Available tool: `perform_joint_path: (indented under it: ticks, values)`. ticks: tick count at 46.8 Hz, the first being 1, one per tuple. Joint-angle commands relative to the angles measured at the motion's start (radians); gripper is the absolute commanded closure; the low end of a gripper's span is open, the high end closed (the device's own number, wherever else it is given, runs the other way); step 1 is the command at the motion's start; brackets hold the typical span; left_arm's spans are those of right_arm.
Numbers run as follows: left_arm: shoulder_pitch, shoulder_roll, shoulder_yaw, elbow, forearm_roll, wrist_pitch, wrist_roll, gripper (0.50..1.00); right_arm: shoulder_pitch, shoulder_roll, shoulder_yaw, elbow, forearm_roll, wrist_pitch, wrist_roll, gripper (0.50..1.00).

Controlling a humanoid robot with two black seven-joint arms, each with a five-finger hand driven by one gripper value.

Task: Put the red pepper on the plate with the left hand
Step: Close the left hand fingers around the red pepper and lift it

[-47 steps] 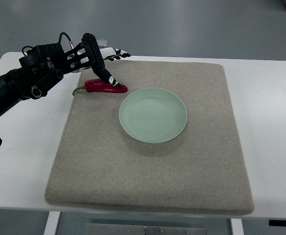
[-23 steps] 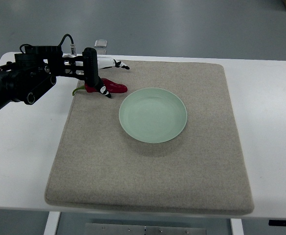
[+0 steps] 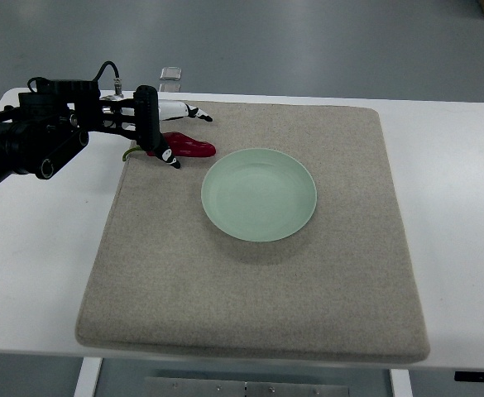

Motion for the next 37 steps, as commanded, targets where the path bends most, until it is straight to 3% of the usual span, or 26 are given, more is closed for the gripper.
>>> perform_joint_path:
  ticks: [1, 13, 22, 37]
  values:
    - [0.004, 0.000, 0.000, 0.003, -0.001, 0.000, 0.000, 0.527, 0.000, 0.000, 0.000, 0.000, 0.000, 0.000, 0.000, 0.572]
    - [-0.001, 0.000, 0.000, 0.015, -0.001, 0.000, 0.002, 0.649, 0.000, 0.000, 0.000, 0.000, 0.000, 0.000, 0.000, 0.572]
    - [-0.001, 0.000, 0.000, 0.015, -0.001, 0.005, 0.002, 0.797, 0.000, 0.000, 0.000, 0.000, 0.000, 0.000, 0.000, 0.572]
    - [0.010, 0.000, 0.000, 0.015, 0.000, 0.001, 0.002, 0.795, 0.000, 0.000, 0.000, 0.000, 0.000, 0.000, 0.000, 0.572]
